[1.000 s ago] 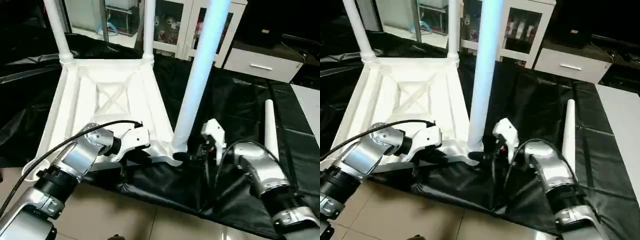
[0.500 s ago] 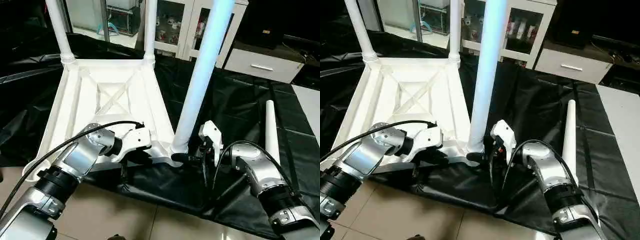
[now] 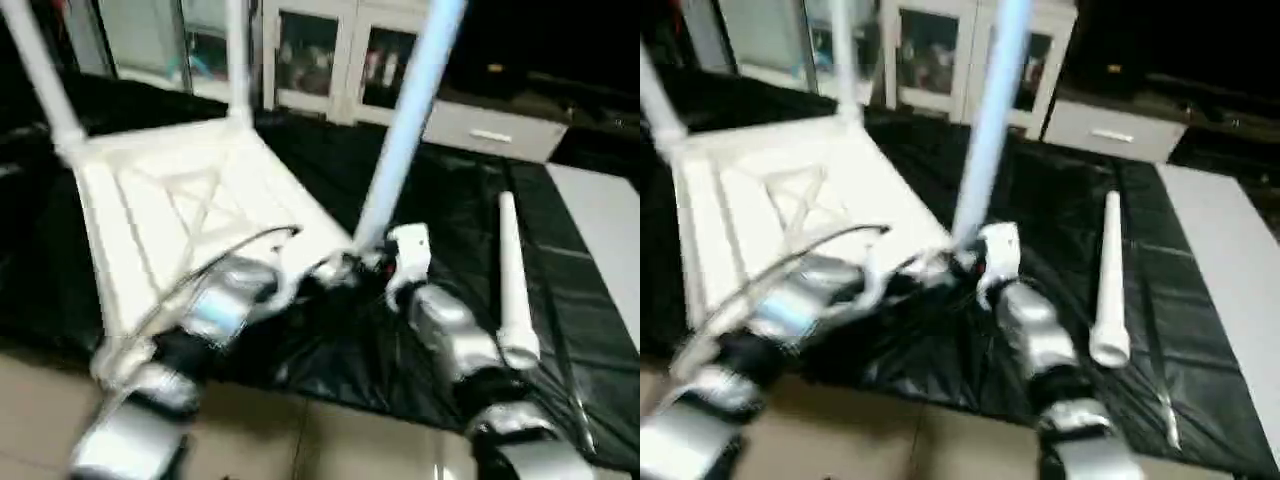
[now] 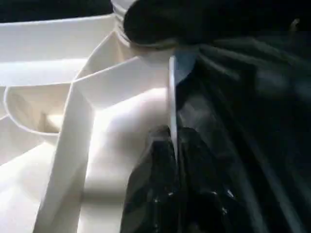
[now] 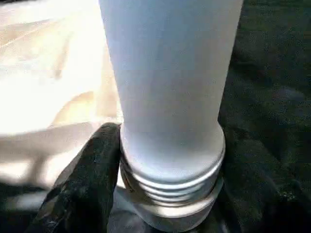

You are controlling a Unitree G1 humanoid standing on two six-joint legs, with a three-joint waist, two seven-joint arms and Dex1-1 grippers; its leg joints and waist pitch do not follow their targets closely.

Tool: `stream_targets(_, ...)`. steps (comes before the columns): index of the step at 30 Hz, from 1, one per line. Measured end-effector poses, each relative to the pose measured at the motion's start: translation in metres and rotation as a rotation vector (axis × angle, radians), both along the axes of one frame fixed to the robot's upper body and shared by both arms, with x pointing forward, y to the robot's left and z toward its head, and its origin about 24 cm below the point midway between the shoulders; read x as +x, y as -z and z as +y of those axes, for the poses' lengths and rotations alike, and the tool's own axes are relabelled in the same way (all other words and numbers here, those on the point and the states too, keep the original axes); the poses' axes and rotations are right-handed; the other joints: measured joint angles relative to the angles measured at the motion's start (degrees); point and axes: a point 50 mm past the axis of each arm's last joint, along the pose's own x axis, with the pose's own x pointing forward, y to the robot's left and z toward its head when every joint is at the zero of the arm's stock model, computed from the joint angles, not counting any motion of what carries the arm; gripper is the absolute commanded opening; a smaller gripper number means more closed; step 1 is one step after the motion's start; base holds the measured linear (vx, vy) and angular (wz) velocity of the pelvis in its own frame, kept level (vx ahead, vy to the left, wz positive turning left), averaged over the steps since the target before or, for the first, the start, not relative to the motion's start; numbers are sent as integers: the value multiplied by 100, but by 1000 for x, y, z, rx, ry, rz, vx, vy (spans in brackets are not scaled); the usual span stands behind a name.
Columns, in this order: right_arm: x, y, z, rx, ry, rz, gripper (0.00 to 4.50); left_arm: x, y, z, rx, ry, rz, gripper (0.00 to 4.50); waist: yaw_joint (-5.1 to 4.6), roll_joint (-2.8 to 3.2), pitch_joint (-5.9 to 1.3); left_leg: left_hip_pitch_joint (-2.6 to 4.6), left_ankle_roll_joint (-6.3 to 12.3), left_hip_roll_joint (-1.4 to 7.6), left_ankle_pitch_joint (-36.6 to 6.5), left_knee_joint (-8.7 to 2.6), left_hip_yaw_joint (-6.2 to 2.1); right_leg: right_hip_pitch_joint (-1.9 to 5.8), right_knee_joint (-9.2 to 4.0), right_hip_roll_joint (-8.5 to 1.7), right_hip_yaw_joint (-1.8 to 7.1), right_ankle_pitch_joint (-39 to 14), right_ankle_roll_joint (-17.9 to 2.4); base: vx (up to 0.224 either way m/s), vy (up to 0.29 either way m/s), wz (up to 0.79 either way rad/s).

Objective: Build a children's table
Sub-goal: Rotate leg to tighten

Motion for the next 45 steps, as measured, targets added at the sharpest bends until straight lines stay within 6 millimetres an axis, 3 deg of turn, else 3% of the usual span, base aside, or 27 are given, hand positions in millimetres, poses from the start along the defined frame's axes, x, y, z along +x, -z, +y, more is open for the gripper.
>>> stream_targets(6,8,-2,4,-16,158,8,268,6,3,-25,-13,-62,-24,0,62,31,0,-31,3,-21,1,-14,0,2,-28,-9,13,5,7,0,0,0)
stream_targets(10,8,-3,2,-18,151,-12,268,7,2,-27,-14,-57,-28,0,88,37,-4,-44,5,-23,2,-7,3,-4,-29,-9,21,76,25,0,0,0)
stream_targets(11,7,-2,0,-16,136,-21,324,7,2,-27,-15,-52,-29,0,98,41,-4,-44,5,-23,2,-9,3,-5,-29,-9,20,83,29,0,0,0)
stream_targets(15,-1,1,-5,-6,-3,-82,374,9,0,-16,-2,-27,-34,0,71,47,-6,-49,5,-10,2,-39,0,-16,-27,1,8,86,35,0,0,0)
stream_targets(18,-8,1,-17,-38,-126,-118,386,8,-2,-6,1,22,-25,0,45,46,-4,-62,4,-3,2,-62,0,-29,-27,4,-2,86,35,0,0,0)
stream_targets(23,-21,-9,-54,-142,-411,-167,386,-6,-6,18,-9,208,24,0,89,52,-1,-67,5,9,3,-58,0,-34,-28,9,-10,69,25,0,0,0)
stream_targets(30,-39,-19,-62,-162,-760,-144,386,-26,-13,41,28,422,97,0,218,46,1,-76,16,12,-3,-8,14,-19,-29,2,-8,28,-3,9,2,0)
stream_targets(36,-39,-21,-55,-136,-840,-141,386,-31,-14,43,41,459,124,0,249,37,2,-68,18,15,-4,-7,21,-20,-20,1,-6,27,-2,0,0,0)
stream_targets(45,-34,-18,-46,-126,-856,-137,315,-33,-15,43,45,453,130,0,249,11,1,-67,17,17,-4,-7,25,-21,-16,1,-7,23,-3,0,0,0)
